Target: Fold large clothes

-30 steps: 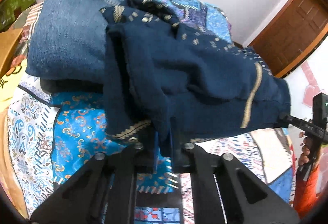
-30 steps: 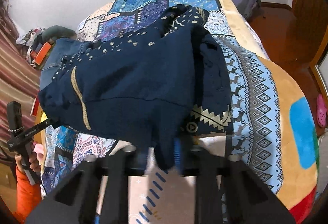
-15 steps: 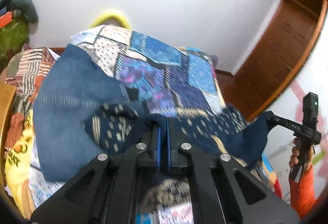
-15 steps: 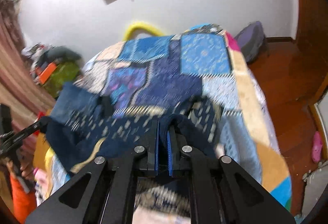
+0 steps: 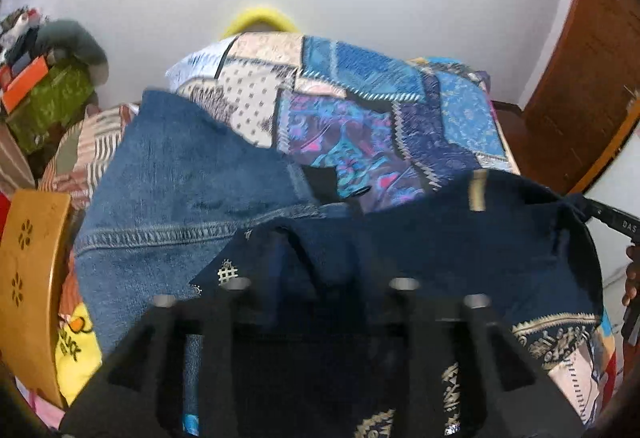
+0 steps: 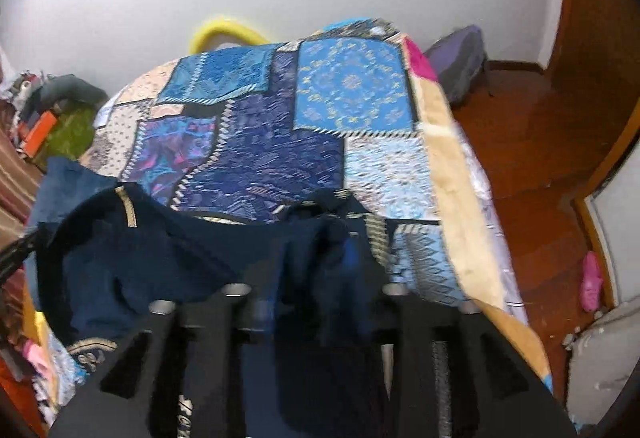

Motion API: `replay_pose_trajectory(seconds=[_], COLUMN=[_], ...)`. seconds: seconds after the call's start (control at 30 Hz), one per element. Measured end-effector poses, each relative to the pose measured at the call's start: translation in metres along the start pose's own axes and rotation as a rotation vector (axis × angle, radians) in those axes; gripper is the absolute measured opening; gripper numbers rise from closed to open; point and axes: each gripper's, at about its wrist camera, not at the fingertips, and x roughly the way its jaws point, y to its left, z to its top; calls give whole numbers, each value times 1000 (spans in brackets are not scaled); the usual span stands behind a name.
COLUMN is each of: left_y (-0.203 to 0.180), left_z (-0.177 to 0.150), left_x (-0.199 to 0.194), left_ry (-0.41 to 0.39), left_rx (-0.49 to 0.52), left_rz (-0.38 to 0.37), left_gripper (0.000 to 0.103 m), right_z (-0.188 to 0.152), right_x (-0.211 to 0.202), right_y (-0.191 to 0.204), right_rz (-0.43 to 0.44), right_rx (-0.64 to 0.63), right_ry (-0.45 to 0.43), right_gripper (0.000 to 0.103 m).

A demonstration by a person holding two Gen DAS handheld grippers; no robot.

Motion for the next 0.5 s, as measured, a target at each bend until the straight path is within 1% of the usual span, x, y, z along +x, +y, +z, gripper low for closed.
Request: replay_pose_trajectory(seconds=[0.03,0.1,0.17,0.23,0.33,0.5], left_y=[-4,-10,-14,-16,-18,-11], left_z=[1,4,7,7,-2,-32], left_x=[-9,-25,-41,-56,-74,-101], left_ry=[-34,-89,-116,-132,-132,-131], left_rx=[14,33,33,29,30,21], left_rz=[16,33,41,35,43,44], left_gripper=[60,64,71,71,71,71], right_z=[0,3,4,3,-5,-23], right_x=[-7,-23,-43,-55,-75,-102], right_y=[0,1,3,6,13,29], right_rz=[-8,-10,0,14,23,15], right_rx=[-1,0,4,7,-15,-95], right_ry=[-19,-55,-85,-103,-119,-134], right_gripper=[52,52,53,54,65,66])
